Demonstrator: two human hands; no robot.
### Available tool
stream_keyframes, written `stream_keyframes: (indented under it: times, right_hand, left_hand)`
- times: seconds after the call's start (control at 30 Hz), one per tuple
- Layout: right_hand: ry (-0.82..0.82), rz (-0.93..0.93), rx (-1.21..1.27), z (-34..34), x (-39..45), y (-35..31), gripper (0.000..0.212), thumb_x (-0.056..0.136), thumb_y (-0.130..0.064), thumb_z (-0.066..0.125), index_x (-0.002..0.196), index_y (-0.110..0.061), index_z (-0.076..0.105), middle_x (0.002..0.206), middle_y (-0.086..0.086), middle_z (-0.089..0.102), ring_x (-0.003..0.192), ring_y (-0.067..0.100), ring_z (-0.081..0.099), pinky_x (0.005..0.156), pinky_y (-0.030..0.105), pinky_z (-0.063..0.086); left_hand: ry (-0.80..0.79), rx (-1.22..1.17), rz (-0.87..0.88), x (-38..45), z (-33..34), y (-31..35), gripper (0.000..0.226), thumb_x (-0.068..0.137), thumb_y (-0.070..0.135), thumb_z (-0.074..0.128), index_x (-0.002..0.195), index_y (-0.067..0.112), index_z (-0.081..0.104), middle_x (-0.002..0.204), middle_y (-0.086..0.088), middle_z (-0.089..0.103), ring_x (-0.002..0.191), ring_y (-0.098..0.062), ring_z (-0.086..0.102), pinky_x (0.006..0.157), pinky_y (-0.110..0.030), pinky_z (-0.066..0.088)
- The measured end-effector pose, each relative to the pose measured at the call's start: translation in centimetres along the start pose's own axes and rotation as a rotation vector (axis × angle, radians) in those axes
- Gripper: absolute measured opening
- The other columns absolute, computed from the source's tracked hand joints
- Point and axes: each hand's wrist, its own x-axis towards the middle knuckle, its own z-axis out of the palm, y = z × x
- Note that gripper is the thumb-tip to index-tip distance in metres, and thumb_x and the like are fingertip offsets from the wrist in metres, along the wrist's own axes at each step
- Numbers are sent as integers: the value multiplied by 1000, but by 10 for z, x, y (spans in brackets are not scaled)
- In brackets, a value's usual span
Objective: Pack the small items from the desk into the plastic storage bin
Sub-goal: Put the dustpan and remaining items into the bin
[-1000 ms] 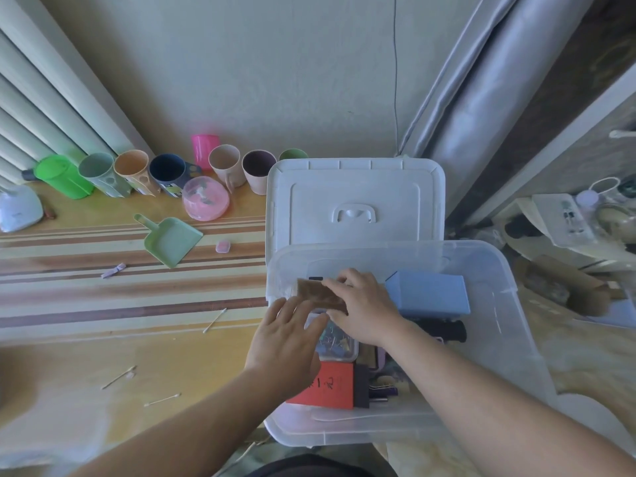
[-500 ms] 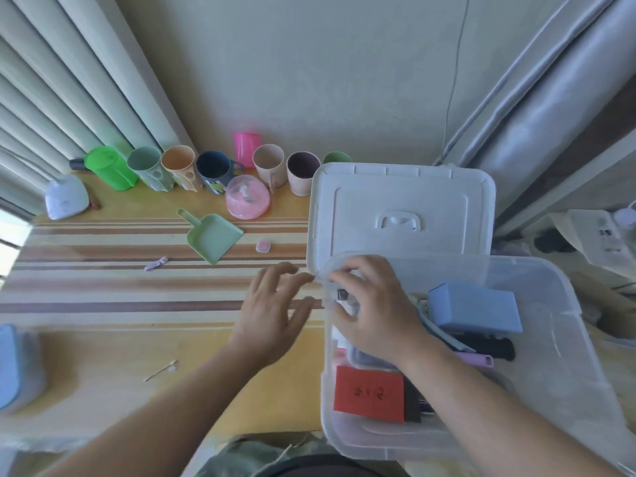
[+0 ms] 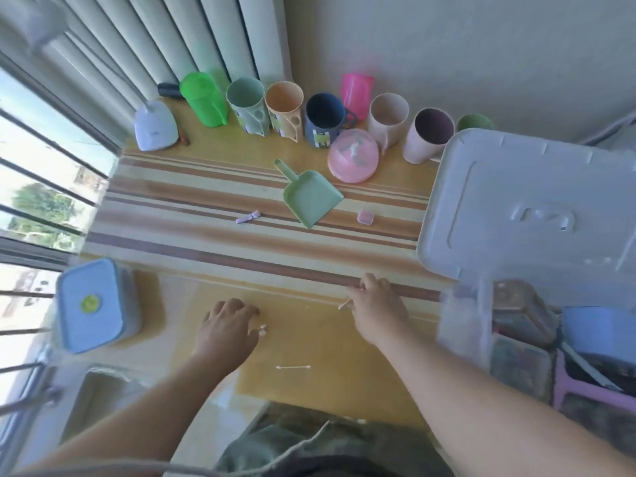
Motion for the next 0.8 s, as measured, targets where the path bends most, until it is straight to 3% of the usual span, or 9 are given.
stream_keyframes:
  times: [0.07,0.2,0.37,0.5,0.7,0.8]
  right_hand:
    - [29,23,-29,12,1,8,25,95,-15,66,115,-29,61,121,1,46,113,28,45,81,40,52]
    - [24,44,-93,24,1,9,4,101,-24,62,103,-25,60,117,-1,45,110,27,41,84,41,46]
    - [-58,-184,32,32,-4,-40,16,105,-39,57,100,-26,63,116,-5,47,115,24,40,96,44,42]
    - [-155,-353,12,63,-28,-80,19,104,-40,57,96,-25,66,107,-5,47,106,22,38,96,46,43]
    - [-141,-374,-17,87,-39,-85,20,103,-37,58,102,-21,70,114,-1,49,111,28,39,95,48,40]
    - [-113,-411,-19,90,-40,-79,17,101,-34,62,102,-19,69,114,0,51,111,28,40,94,47,42]
  left_hand:
    - [6,19,-3,1,7,-9,40,83,55,64,120,38,65,122,4,60,115,-27,55,94,-44,50]
    - [57,69,51,8,17,-12,20,84,51,69,88,32,73,97,2,62,100,-27,57,82,-39,50]
    - [127,148,167,9,25,-19,16,72,37,85,72,27,71,80,3,60,80,-27,61,71,-39,49]
    - [160,112,142,12,21,-21,13,80,33,79,75,25,71,78,2,63,79,-31,63,70,-41,50]
    - [58,66,98,15,10,-17,20,100,44,51,95,30,64,85,8,71,92,-23,64,82,-36,45]
    - [57,14,115,14,5,-14,13,99,39,53,101,32,64,88,10,73,94,-22,63,84,-33,43]
